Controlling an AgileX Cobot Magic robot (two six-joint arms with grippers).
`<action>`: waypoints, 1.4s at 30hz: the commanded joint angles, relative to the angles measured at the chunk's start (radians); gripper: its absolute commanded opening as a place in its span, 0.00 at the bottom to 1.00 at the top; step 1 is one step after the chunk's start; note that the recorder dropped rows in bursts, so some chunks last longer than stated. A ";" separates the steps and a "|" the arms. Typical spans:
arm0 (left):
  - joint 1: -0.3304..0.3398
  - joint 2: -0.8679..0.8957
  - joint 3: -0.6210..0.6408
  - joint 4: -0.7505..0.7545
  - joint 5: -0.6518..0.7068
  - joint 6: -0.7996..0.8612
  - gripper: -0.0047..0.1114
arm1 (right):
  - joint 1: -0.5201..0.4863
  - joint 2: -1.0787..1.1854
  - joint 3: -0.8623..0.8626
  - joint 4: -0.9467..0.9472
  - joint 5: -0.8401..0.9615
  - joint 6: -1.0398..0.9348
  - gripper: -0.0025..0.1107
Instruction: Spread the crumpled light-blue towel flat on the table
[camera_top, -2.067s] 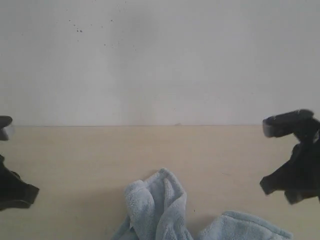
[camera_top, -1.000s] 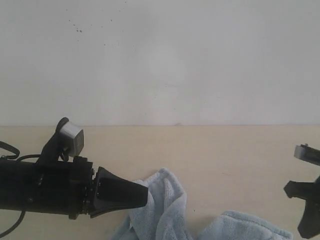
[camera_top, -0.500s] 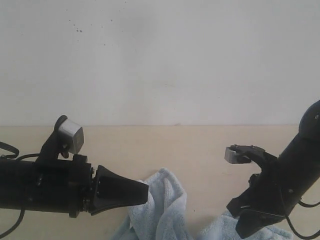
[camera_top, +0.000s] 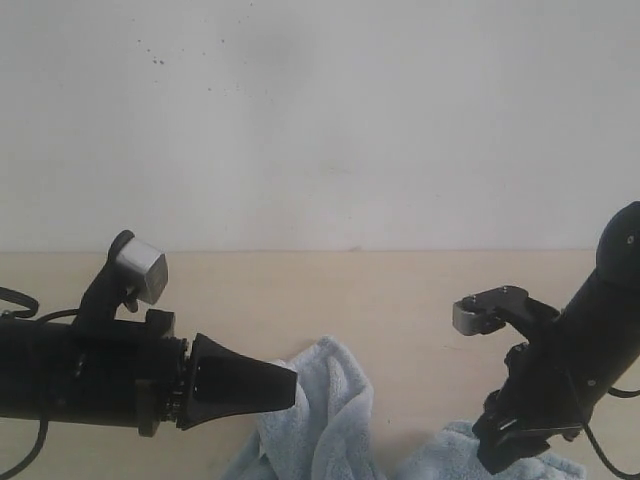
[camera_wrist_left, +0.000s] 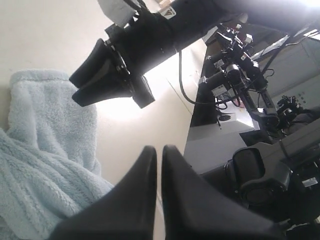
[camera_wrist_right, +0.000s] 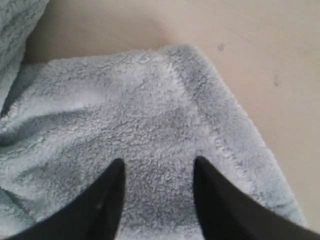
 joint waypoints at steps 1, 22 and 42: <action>-0.005 0.001 0.002 -0.006 0.001 0.011 0.07 | 0.000 -0.005 -0.002 0.001 -0.080 0.088 0.57; -0.005 0.001 0.002 0.018 -0.076 0.067 0.07 | 0.000 0.088 -0.002 -0.006 -0.028 0.079 0.02; -0.206 -0.081 -0.191 0.713 -0.151 -0.060 0.07 | 0.123 -0.155 0.002 -0.119 0.193 0.255 0.02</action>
